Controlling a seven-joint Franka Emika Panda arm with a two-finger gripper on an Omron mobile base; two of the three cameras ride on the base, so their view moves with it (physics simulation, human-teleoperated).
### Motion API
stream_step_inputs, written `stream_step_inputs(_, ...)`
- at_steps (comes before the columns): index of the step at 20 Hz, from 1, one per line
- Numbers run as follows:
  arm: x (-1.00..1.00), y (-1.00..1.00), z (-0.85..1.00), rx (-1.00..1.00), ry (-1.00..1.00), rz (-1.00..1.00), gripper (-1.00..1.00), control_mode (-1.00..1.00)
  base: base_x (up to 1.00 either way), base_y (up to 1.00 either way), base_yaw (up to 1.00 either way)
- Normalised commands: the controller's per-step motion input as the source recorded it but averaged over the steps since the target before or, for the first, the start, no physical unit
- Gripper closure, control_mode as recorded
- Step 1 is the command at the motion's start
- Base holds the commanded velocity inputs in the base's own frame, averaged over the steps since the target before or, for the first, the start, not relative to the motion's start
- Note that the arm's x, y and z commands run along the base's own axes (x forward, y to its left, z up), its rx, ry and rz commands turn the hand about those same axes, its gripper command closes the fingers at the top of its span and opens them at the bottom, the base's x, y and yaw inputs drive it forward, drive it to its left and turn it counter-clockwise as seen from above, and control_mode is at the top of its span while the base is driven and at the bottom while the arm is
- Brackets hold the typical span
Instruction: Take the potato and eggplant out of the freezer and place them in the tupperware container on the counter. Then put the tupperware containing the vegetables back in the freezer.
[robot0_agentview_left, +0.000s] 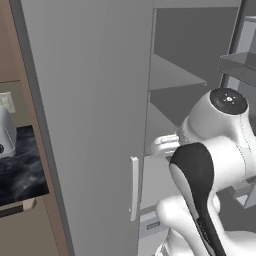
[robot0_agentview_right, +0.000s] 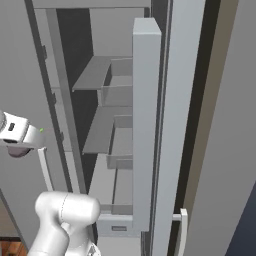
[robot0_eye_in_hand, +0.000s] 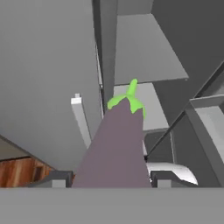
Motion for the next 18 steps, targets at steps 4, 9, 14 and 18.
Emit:
stream_step_inputs(4, -0.28, -0.23, 0.09, 0.30, 0.00, -0.01, 1.00, -1.00, 0.00, 0.00, 0.00)
stream_step_inputs(9, -0.41, -0.12, 0.00, 0.30, 0.00, 0.00, 1.00, -1.00, 0.00, 0.00, 0.00)
stream_step_inputs(14, 0.00, 0.00, 0.00, 0.00, 0.00, 0.00, 1.00, 1.00, -0.81, 0.23, -0.03)
stream_step_inputs(18, 0.00, 0.00, 0.00, 0.00, 0.00, 0.00, 1.00, 1.00, -0.82, 0.91, -0.02)
